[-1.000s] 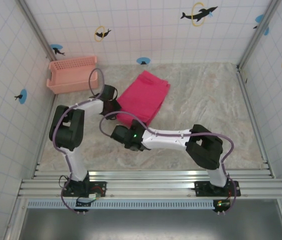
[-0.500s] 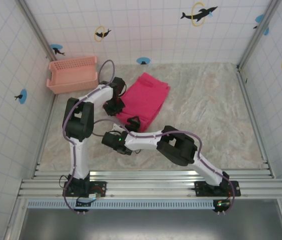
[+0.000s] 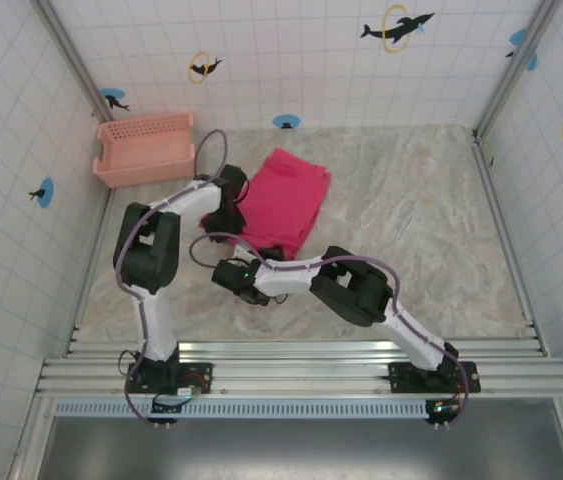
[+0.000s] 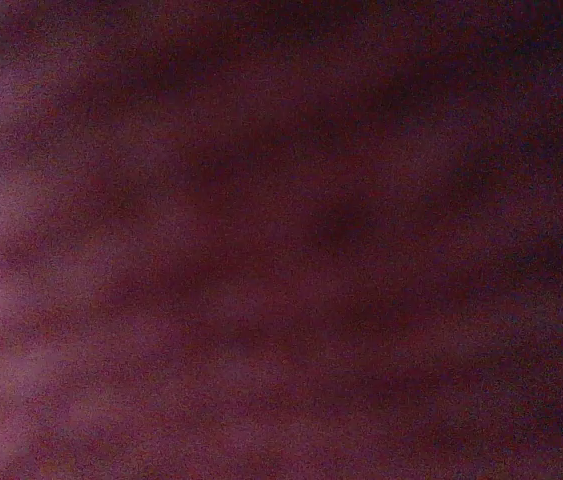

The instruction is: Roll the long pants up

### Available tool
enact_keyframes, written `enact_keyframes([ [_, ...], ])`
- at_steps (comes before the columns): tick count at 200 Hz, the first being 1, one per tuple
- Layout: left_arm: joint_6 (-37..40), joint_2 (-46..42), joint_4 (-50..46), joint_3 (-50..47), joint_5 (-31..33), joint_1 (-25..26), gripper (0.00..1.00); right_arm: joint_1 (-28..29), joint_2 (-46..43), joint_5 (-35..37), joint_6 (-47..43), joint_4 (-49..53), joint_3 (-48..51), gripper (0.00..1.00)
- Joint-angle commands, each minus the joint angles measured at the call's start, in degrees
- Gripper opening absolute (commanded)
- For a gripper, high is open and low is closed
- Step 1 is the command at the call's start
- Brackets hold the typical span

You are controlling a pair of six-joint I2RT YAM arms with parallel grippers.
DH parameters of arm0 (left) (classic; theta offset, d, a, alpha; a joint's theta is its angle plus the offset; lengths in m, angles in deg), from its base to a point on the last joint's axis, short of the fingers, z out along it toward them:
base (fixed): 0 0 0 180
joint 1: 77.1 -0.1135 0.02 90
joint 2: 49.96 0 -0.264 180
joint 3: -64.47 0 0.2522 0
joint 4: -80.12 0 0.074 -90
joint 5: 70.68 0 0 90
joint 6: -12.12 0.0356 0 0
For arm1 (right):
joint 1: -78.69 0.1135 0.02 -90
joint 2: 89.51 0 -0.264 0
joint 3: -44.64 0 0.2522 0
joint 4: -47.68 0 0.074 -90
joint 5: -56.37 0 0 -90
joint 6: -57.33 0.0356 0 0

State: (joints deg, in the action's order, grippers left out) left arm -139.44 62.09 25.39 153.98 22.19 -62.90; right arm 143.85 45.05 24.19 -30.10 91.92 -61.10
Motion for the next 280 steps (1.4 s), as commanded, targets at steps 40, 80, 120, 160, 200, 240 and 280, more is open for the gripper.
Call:
enact_keyframes([
  [40, 7.22, -21.52, 25.64, -22.65, -3.34, -1.67, 0.97, -11.03, -10.25, -45.91, -7.63, 3.01, 5.91, 0.0],
  [80, -0.01, -23.99, 40.94, -31.95, -6.21, -1.71, 0.98, -13.75, -10.22, -55.58, -8.18, 5.41, 6.29, 0.0],
  [120, -3.94, -24.04, 50.77, -35.99, -4.66, -1.97, 0.97, -13.31, -8.83, -55.62, -6.89, 6.07, 6.13, 0.0],
  [160, -13.55, -20.32, 65.96, -42.4, -3.72, -2.07, 0.98, -13.31, -9.11, -56.93, -4.68, 4.87, 6.9, 0.0],
  [200, -21.6, -13.17, 79.74, -46.12, -2.24, -1.99, 0.98, -12.88, -9.06, -59.83, -1.31, 2.77, 6.21, 0.0],
  [240, -17.3, -10.05, 82.19, -44.37, -3.56, -2.24, 0.0, -11.8, -9.05, -61.23, -1.15, 2.37, 5.59, 0.0],
  [280, -19.07, -7.67, 66.0, -40.23, -6.21, -2.48, 0.0, -12.08, -11.73, -57.54, -1.63, 3.2, 6.32, 0.32],
])
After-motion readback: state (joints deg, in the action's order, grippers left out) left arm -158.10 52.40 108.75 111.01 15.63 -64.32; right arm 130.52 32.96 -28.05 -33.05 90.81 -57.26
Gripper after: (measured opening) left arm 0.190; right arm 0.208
